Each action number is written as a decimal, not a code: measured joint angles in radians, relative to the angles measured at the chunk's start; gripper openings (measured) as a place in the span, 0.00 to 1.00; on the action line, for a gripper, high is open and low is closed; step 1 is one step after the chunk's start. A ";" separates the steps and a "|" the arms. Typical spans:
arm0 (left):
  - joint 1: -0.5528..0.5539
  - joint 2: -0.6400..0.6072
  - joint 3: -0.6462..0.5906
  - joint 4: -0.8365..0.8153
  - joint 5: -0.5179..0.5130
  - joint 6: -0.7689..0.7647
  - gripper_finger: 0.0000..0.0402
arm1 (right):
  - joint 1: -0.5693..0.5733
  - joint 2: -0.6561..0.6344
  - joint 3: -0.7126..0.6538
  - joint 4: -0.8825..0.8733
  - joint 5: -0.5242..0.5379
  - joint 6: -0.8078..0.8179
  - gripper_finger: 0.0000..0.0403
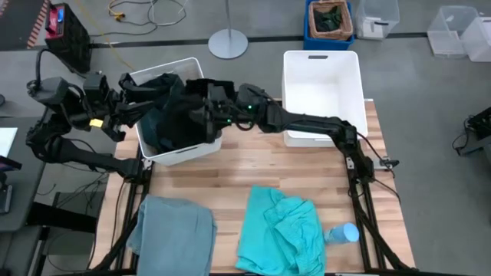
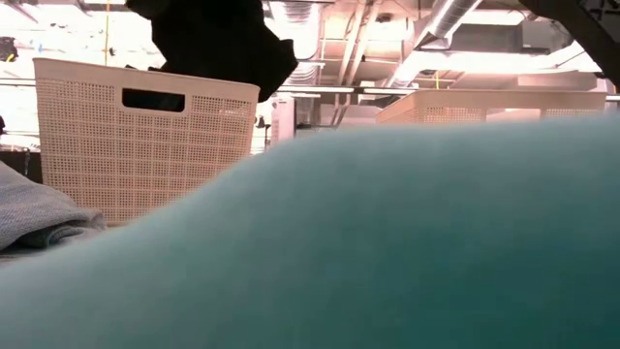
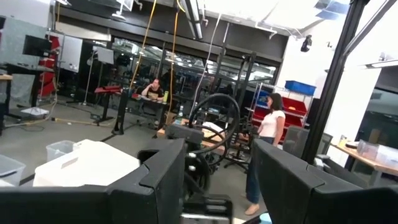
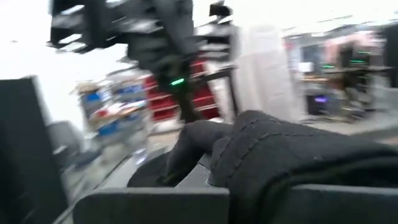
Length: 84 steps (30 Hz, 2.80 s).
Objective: Sort clothes
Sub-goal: Put the black shirt into the left white laundry bin
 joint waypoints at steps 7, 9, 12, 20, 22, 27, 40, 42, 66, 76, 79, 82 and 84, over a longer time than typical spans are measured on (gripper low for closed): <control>0.000 0.013 0.000 0.001 -0.003 0.010 0.45 | 0.001 0.077 0.002 -0.048 -0.053 -0.115 0.01; 0.000 0.015 0.000 0.001 -0.002 0.002 0.45 | 0.003 0.110 0.001 -0.093 0.016 -0.124 0.01; 0.000 0.019 0.000 0.000 -0.002 -0.008 0.45 | 0.002 0.162 -0.001 -0.053 0.062 -0.093 0.01; 0.000 0.018 0.000 0.000 -0.002 -0.012 0.45 | -0.011 0.295 0.188 -0.012 0.089 -0.028 0.01; 0.000 0.019 0.000 0.000 -0.002 -0.011 0.45 | -0.017 0.290 0.164 0.034 0.100 -0.033 0.01; 0.000 0.019 0.000 -0.016 -0.002 -0.010 0.45 | -0.034 0.291 0.183 -0.086 0.103 -0.003 0.01; 0.000 0.019 0.000 -0.042 -0.003 -0.010 0.45 | -0.040 0.294 0.181 -0.296 0.192 -0.095 0.24; 0.000 0.019 0.000 -0.042 -0.003 -0.011 0.45 | -0.038 0.294 0.181 -0.328 0.192 -0.097 0.34; 0.000 0.019 0.000 -0.045 -0.014 0.000 0.45 | 0.001 0.125 0.184 -0.807 0.332 -0.248 0.70; 0.000 0.019 0.000 -0.045 -0.013 -0.006 0.45 | 0.070 0.046 0.185 -0.666 0.394 -0.354 0.70; 0.000 0.019 0.000 -0.045 -0.012 -0.008 0.45 | 0.084 0.008 0.185 -0.635 0.426 -0.360 0.70; 0.000 0.019 0.000 -0.045 -0.010 -0.010 0.45 | 0.082 -0.023 0.185 -0.693 0.505 -0.322 0.68; 0.000 0.019 0.000 -0.044 -0.009 -0.010 0.45 | 0.065 -0.036 0.186 -0.790 0.528 -0.265 0.64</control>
